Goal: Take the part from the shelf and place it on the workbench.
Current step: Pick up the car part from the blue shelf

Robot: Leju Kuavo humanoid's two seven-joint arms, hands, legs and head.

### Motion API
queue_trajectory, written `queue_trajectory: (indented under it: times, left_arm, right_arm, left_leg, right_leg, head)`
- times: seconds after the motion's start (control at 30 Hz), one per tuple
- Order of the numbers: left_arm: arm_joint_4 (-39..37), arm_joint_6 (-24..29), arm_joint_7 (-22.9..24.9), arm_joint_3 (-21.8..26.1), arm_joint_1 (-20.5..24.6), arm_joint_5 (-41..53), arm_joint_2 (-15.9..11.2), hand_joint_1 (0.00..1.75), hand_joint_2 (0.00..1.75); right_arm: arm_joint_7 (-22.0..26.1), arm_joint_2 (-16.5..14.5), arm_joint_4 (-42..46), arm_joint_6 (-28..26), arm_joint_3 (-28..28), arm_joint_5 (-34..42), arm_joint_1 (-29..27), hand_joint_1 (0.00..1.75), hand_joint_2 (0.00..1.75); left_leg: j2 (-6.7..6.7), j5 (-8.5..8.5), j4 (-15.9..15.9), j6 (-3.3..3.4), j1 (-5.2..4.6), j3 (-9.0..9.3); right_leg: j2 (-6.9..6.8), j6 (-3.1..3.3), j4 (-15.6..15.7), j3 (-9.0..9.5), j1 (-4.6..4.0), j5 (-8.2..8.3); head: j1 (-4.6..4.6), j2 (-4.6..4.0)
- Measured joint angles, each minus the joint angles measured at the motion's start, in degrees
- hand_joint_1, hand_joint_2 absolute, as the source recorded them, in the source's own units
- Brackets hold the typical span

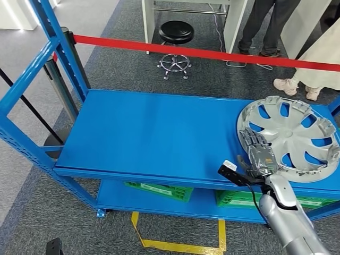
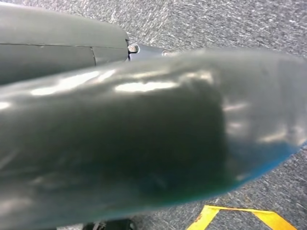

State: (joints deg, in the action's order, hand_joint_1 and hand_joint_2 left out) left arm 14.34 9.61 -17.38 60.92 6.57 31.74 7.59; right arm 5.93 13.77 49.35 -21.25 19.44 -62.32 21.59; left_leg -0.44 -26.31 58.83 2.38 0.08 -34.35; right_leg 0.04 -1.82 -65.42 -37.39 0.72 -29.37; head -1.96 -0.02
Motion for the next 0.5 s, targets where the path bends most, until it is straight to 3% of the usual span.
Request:
queue_trajectory:
  times: [0.03, 0.1, 0.17, 0.23, 0.37, 0.4, 0.43, 0.5]
  left_arm:
    - [0.0, 0.0, 0.0, 0.0, 0.0, 0.0, 0.0, 0.0, 0.0]
    - [0.0, -0.1, 0.0, 0.0, 0.1, 0.0, 0.0, 0.0, 0.0]
    - [0.0, 0.0, 0.0, 0.0, 0.0, 0.0, -0.1, 0.0, 0.0]
    - [0.0, 0.1, 0.0, 0.0, 0.1, 0.0, -0.1, 0.0, 0.0]
    - [-0.1, 0.2, 0.0, 0.0, 0.1, 0.0, -0.2, 0.0, 0.0]
    - [-0.1, 0.2, 0.0, 0.0, 0.1, 0.1, -0.3, 0.0, 0.0]
    - [-0.1, 0.2, 0.1, 0.0, 0.1, 0.1, -0.3, 0.0, 0.0]
    - [-0.1, 0.1, 0.1, 0.0, 0.1, 0.1, -0.5, 0.0, 0.0]
  right_arm:
    - [0.0, 0.0, 0.3, -0.3, -0.2, 0.0, 0.0, 0.0, 0.87]
    - [0.5, 0.0, 0.9, -1.5, -0.5, -0.2, -0.3, 0.0, 0.0]
    - [1.5, 0.0, 2.3, -3.7, -1.1, -0.2, -1.3, 0.0, 0.0]
    - [2.4, -0.2, 4.2, -6.2, -1.9, -0.2, -2.4, 0.0, 0.0]
    - [2.8, -1.0, 8.4, -9.0, -4.0, -0.1, -4.9, 0.0, 0.0]
    - [2.9, -1.1, 9.3, -9.1, -4.5, 0.0, -5.7, 0.0, 0.0]
    - [2.9, -1.1, 10.0, -9.1, -5.1, 0.2, -6.3, 0.0, 0.0]
    - [3.1, -1.1, 11.3, -9.0, -6.3, 0.8, -7.2, 0.0, 0.0]
  left_leg:
    - [-0.01, -0.07, 0.1, -0.14, -0.12, -0.02]
    - [0.0, -0.06, 0.2, -0.6, -0.27, -0.21]
    - [-0.01, -0.05, 0.2, -1.17, -0.25, -0.33]
    - [0.02, -1.28, 1.6, -1.84, -0.15, -0.77]
    - [0.08, -7.33, 13.9, -2.93, 0.31, -5.85]
    - [0.08, -7.4, 15.5, -3.04, 0.4, -6.51]
    - [0.09, -6.36, 14.7, -3.07, 0.47, -6.19]
    - [0.1, -2.41, 8.3, -2.9, 0.56, -3.26]
  right_leg:
    - [-0.01, 0.24, 3.6, 1.85, -0.1, 1.22]
    - [0.01, 0.53, 6.9, 3.64, -0.31, 1.73]
    - [0.02, 0.8, 7.2, 3.88, -0.31, 1.78]
    - [-0.08, 1.35, 7.5, 4.09, -0.06, 1.97]
    - [-0.24, 1.98, 7.6, 4.36, 0.09, 1.91]
    - [-0.23, 2.0, 7.6, 4.41, 0.09, 1.88]
    - [-0.21, 1.98, 7.6, 4.47, 0.09, 1.84]
    - [-0.14, 1.82, 7.6, 4.68, 0.11, 1.7]
  head:
    - [-0.01, 0.0]
    - [-0.07, 0.0]
    - [-0.09, 0.01]
    - [-0.25, 0.01]
    - [-0.53, 0.0]
    - [-0.54, 0.0]
    - [-0.54, 0.0]
    - [-0.55, 0.0]
